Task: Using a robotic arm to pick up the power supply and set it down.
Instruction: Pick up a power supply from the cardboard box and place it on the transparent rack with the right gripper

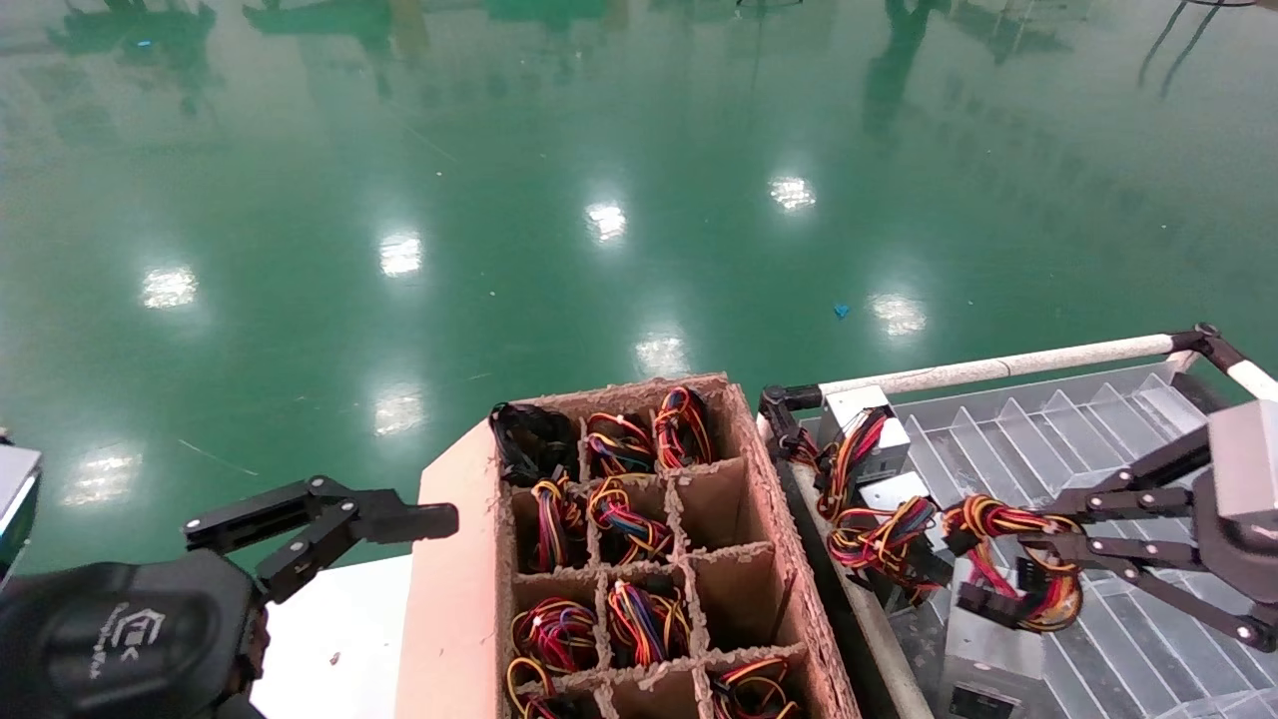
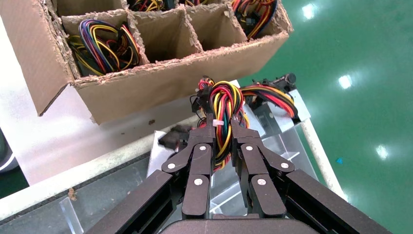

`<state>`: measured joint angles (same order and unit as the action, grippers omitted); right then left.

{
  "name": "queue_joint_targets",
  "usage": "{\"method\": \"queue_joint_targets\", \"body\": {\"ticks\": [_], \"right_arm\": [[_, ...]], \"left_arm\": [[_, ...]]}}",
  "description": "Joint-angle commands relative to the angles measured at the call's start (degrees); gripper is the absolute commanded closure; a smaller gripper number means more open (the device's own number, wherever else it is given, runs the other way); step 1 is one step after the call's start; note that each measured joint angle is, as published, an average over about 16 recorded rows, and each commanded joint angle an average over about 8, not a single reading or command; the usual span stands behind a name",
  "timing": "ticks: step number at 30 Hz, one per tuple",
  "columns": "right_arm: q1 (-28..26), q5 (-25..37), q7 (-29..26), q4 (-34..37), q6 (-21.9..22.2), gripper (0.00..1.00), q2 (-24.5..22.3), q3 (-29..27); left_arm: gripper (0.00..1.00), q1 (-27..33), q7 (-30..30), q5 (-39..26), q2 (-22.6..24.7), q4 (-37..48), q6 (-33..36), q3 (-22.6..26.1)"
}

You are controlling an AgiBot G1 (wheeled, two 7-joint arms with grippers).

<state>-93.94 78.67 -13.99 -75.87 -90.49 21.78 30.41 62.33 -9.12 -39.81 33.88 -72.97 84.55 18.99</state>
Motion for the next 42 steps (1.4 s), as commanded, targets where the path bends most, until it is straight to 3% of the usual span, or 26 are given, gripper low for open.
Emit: {"method": "queue_joint_targets", "body": {"ticks": [1,15,42], "right_arm": [[-1.4,0.4,0.2,0.1,-0.2,1.0,0.8,1.6],[-8.5,-1.8,0.6,3.1,0.2,1.0,4.2,13.4],[-8.2,-2.4,9.9,18.4,2.0,1.0,6.4,16.9]], "left_arm": [[0.0,0.0,0.0,0.0,0.0,0.0,0.0,0.0],[0.0,0.0,0.0,0.0,0.0,0.0,0.0,0.0],[0.0,0.0,0.0,0.0,0.0,0.0,0.0,0.1]]}}
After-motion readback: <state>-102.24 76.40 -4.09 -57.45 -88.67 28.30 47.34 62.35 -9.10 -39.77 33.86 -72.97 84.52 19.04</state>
